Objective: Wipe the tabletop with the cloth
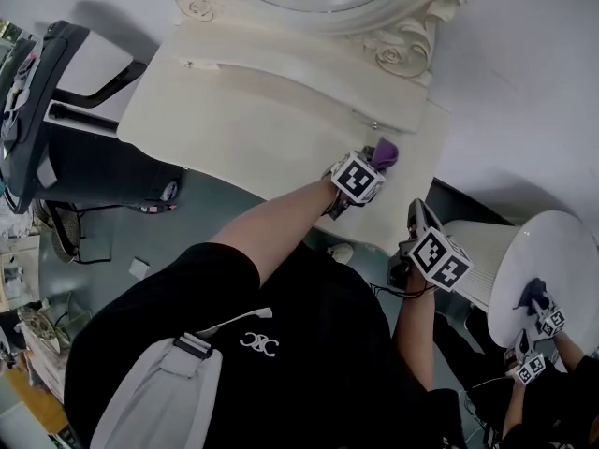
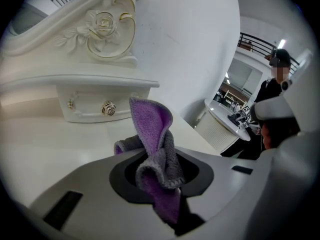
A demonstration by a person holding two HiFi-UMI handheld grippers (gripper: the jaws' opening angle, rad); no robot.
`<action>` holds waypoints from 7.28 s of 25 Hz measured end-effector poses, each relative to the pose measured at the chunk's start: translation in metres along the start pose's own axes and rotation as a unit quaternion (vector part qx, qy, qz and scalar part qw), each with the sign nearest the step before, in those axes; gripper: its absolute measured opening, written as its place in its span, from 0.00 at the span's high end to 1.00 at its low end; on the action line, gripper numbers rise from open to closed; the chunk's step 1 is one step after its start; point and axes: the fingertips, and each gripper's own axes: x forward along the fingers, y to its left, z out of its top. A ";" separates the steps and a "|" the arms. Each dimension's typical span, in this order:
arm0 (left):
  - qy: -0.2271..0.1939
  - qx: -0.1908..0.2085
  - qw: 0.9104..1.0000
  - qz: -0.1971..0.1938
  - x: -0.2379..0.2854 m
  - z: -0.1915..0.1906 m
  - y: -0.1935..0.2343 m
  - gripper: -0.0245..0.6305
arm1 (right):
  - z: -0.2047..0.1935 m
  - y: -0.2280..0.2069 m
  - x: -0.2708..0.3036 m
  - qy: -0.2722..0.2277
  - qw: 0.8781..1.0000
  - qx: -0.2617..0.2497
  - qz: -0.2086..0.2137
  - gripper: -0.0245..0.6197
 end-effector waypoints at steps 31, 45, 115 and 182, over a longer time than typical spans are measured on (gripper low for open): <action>0.202 0.306 0.828 0.425 -0.222 -0.042 0.434 0.85 | -0.016 0.110 0.058 0.000 1.000 -0.003 -0.026 0.94; 0.055 0.182 0.916 0.353 -0.170 -0.006 0.379 0.85 | -0.021 0.113 0.057 0.016 0.999 -0.034 -0.032 0.94; -0.099 -0.103 0.925 0.352 -0.374 0.027 0.577 0.83 | -0.008 0.181 0.112 0.007 0.999 -0.036 -0.003 0.94; -0.025 0.097 0.995 -0.014 -0.002 0.154 -0.022 0.83 | -0.014 -0.029 -0.059 -0.061 0.984 0.073 -0.152 0.94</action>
